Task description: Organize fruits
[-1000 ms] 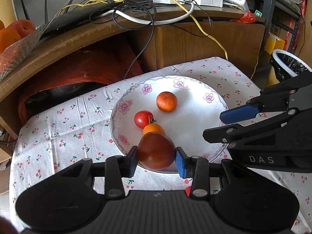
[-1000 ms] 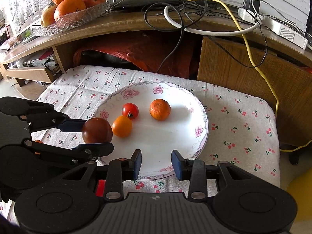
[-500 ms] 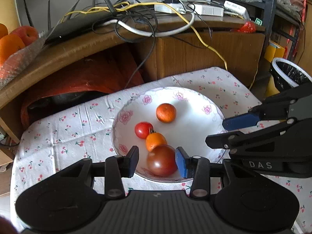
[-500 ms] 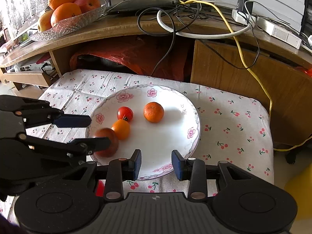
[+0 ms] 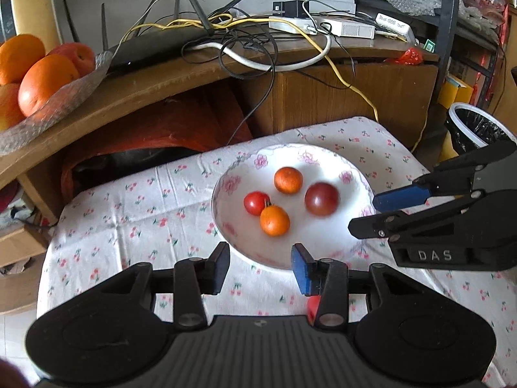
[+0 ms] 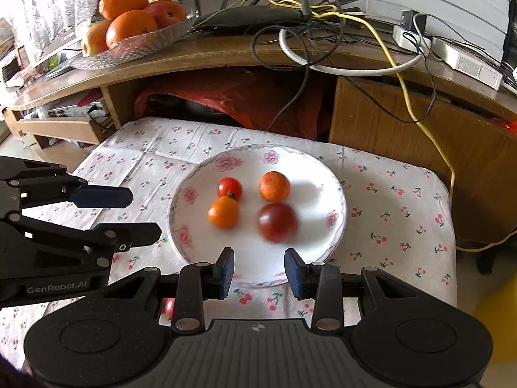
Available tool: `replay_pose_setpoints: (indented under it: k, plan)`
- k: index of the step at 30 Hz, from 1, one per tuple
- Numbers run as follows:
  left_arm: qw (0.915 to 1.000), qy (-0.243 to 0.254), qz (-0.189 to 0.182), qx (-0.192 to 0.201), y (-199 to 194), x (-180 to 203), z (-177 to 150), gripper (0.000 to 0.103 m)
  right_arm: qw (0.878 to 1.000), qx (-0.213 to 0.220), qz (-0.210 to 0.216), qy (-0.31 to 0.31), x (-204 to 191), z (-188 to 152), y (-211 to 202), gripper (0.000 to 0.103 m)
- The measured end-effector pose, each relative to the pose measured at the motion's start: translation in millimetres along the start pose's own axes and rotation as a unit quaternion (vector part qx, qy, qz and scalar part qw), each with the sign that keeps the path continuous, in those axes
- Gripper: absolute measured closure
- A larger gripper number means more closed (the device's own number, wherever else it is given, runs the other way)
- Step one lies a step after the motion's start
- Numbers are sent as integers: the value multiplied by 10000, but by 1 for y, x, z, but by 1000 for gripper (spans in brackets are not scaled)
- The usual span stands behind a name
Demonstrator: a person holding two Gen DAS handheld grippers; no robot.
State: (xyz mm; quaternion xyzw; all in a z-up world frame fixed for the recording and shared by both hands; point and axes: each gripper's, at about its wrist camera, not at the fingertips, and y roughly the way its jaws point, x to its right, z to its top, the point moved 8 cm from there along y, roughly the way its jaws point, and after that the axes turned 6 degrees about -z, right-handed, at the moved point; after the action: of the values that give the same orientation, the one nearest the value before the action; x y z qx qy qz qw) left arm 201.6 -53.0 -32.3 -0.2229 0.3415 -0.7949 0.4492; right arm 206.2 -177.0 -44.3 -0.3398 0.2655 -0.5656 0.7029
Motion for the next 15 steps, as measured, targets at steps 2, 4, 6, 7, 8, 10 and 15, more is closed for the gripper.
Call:
replay_pose_setpoints:
  k: [2,4,6,7,8,10,15]
  plan:
    - [10000,-26,-22,-49,-5,0,-7,53,10000,-16,46,-39,-5,-3,-4,71]
    - [10000,-36,-29,-81,-11,0,-13,53,9999,-44,84,-84,-11,-7,-6,71]
    - [9999,-87,-81,-108,-16,0,-20,53,9998,-90,144,-126,-16,-11,-8,71]
    - [9998,-120,-120,-120,-18,0,-23,53,9996,-119,182,-153,-19,-14,-9,71]
    - [9996,-148,-172,-145,-21,1,-27,53,9995,-146,223,-188,-23,-17,-10,71]
    - [9995,-149,-209,-193,-24,3,-35,53,9989,-208,296,-283,-30,-23,-11,70]
    - [9989,-120,-299,-333,-30,9,-58,52,9966,-342,477,-585,-45,-35,-8,66]
